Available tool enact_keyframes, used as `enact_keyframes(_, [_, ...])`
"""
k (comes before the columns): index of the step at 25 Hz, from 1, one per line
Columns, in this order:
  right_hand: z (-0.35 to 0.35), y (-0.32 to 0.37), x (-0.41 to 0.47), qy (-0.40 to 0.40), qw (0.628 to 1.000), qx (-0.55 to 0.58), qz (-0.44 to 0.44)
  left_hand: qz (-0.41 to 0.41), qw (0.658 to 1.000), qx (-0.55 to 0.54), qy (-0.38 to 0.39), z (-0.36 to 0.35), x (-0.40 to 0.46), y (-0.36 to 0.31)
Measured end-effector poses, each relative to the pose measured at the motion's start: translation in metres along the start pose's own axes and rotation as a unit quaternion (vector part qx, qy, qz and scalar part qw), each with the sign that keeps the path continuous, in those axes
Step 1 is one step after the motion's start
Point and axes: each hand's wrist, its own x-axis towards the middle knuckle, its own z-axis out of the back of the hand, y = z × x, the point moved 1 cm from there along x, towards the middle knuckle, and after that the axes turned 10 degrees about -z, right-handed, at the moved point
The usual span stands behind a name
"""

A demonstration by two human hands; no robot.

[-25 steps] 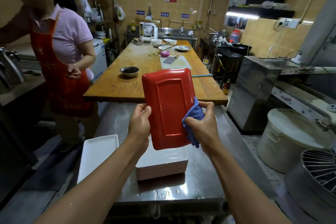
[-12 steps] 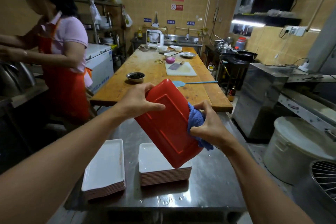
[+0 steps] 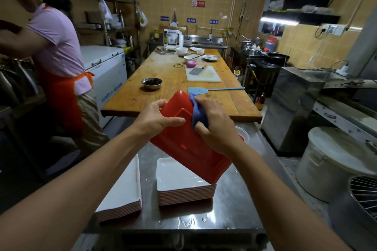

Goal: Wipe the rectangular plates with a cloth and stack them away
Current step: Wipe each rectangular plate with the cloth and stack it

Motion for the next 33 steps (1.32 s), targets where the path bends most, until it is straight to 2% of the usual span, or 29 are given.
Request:
enact_keyframes(3, [-0.004,-0.001,0.000,-0.020,0.997,-0.070,0.031,0.016,0.998,-0.042,-0.042,0.003,-0.004,0.005])
enact_keyframes(5, [-0.001,-0.015,-0.007,-0.027,0.995,-0.093,0.014,0.038,0.994,-0.073,-0.067,0.009,-0.007,0.010])
enact_keyframes(10, [0.005,-0.042,-0.017,-0.016,0.999,-0.019,-0.044,0.131,0.973,-0.152,-0.110,0.010,-0.017,0.026])
enact_keyframes(17, [-0.012,-0.049,-0.040,-0.004,1.000,-0.010,-0.019,0.228,0.929,-0.234,-0.172,-0.003,-0.012,0.032])
enact_keyframes(20, [-0.021,-0.057,-0.052,-0.033,0.999,-0.038,0.000,0.274,0.914,-0.245,-0.170,-0.008,-0.013,0.029])
enact_keyframes(22, [-0.026,-0.056,-0.054,-0.069,0.995,-0.072,-0.001,0.290,0.909,-0.247,-0.171,-0.012,-0.016,0.026])
enact_keyframes(25, [-0.041,-0.044,-0.056,-0.100,0.983,-0.150,0.044,0.305,0.897,-0.260,-0.185,-0.019,-0.020,0.021])
enact_keyframes(29, [-0.068,-0.012,-0.060,-0.082,0.981,-0.150,0.093,0.311,0.884,-0.286,-0.198,-0.026,-0.026,0.017])
enact_keyframes(33, [-0.078,0.011,-0.058,-0.040,0.989,-0.126,0.067,0.305,0.876,-0.307,-0.212,-0.024,-0.033,0.024])
